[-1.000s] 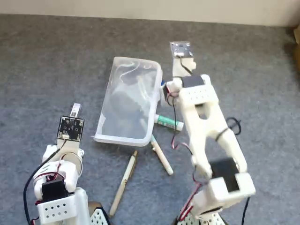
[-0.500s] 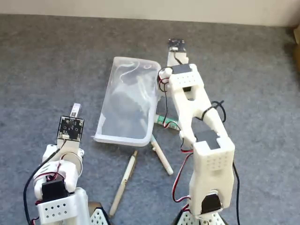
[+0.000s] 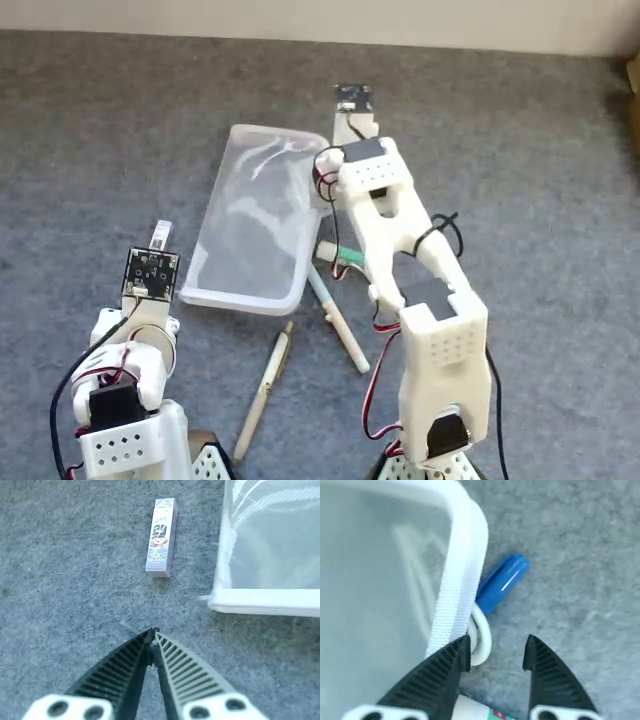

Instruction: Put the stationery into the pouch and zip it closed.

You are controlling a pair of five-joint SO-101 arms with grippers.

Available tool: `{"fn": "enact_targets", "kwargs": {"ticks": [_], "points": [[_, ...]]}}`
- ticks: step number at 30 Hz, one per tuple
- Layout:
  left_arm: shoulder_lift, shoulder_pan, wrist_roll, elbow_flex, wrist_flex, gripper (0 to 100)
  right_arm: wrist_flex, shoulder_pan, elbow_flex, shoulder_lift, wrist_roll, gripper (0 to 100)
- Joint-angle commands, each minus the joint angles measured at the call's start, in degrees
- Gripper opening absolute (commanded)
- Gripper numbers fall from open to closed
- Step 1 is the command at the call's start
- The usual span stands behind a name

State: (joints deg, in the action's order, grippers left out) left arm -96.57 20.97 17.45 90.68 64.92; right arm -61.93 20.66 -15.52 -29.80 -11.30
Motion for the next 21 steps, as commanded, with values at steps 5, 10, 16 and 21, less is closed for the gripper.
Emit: {"fn": "enact_targets", "kwargs": {"ticks": [5, 10, 16, 21], "points": [[-0.8, 0.8, 0.4, -0.5, -1.1, 1, 4.8, 1.3, -3.2, 0.0, -0.3, 17.3], [-0.8, 0.8, 0.4, -0.5, -1.1, 1, 4.6, 1.2, -3.8, -5.4, 0.0, 12.6], [-0.8, 0.8, 0.4, -0.5, -1.1, 1, 4.4, 1.1, -3.9, -6.9, 0.4, 0.6], [-0.8, 0.7, 0.4, -0.5, -1.1, 1, -1.8, 1.2, -7.8, -5.8, 4.5, 0.5]]}}
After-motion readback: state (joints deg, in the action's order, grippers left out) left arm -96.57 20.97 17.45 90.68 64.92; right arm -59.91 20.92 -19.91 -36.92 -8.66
